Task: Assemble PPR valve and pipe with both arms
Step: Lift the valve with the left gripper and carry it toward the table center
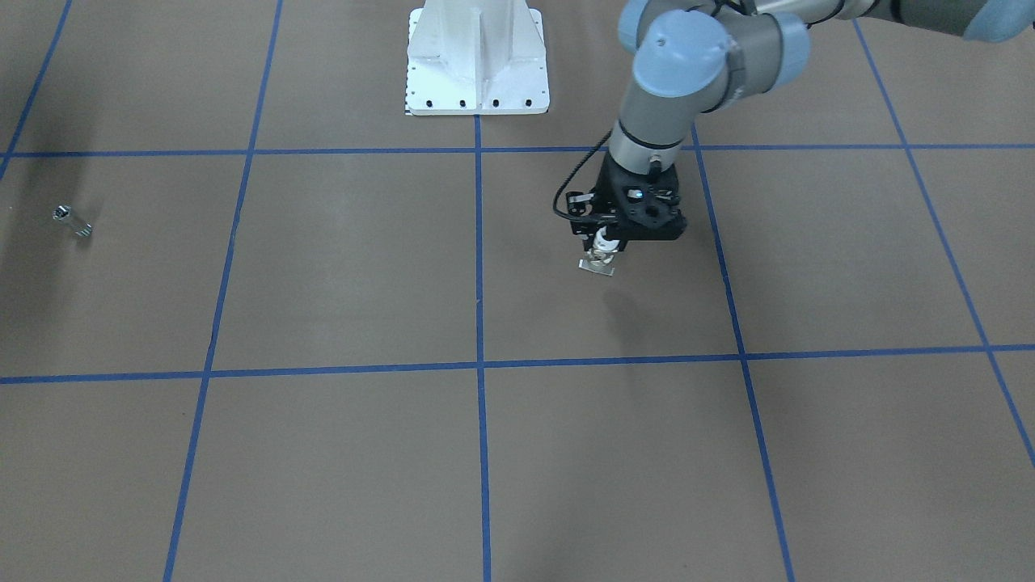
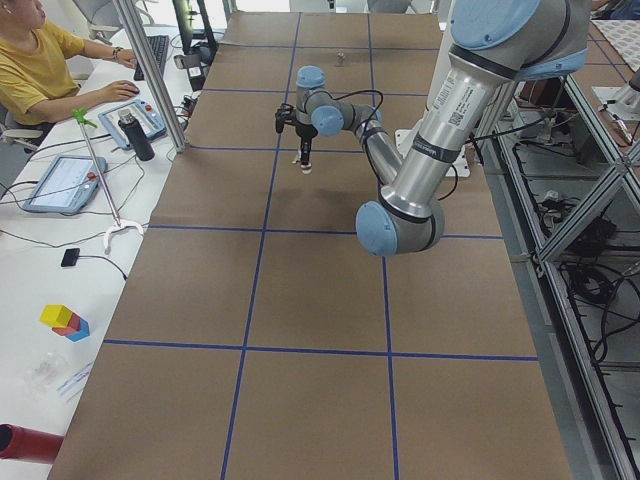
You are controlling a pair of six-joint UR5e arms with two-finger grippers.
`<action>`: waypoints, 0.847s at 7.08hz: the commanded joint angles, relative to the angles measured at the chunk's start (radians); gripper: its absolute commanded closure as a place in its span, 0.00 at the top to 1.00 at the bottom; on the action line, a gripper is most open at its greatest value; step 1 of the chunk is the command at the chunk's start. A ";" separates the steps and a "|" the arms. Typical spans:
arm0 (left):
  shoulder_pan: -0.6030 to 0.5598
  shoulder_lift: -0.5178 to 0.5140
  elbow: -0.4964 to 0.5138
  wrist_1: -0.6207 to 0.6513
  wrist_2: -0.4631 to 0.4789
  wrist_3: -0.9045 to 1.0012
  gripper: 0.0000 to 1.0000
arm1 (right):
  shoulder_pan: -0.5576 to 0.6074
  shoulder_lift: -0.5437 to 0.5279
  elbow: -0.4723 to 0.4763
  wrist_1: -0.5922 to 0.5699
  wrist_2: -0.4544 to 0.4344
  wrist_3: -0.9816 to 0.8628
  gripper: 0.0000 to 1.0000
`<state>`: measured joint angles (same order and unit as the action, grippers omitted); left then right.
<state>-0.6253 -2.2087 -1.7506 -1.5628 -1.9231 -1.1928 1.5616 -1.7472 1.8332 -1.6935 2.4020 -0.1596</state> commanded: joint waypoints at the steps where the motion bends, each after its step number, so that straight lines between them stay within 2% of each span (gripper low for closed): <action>1: 0.056 -0.203 0.197 0.006 0.047 -0.114 0.00 | 0.000 0.000 0.000 0.000 0.000 0.000 1.00; 4: 0.070 -0.282 0.316 -0.008 0.049 -0.122 0.00 | 0.000 0.000 0.000 0.000 0.000 0.000 1.00; 6: 0.107 -0.334 0.443 -0.109 0.120 -0.142 0.00 | 0.000 0.000 0.000 0.000 0.000 0.000 1.00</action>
<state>-0.5360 -2.5120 -1.3802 -1.6167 -1.8376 -1.3238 1.5616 -1.7472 1.8336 -1.6935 2.4022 -0.1595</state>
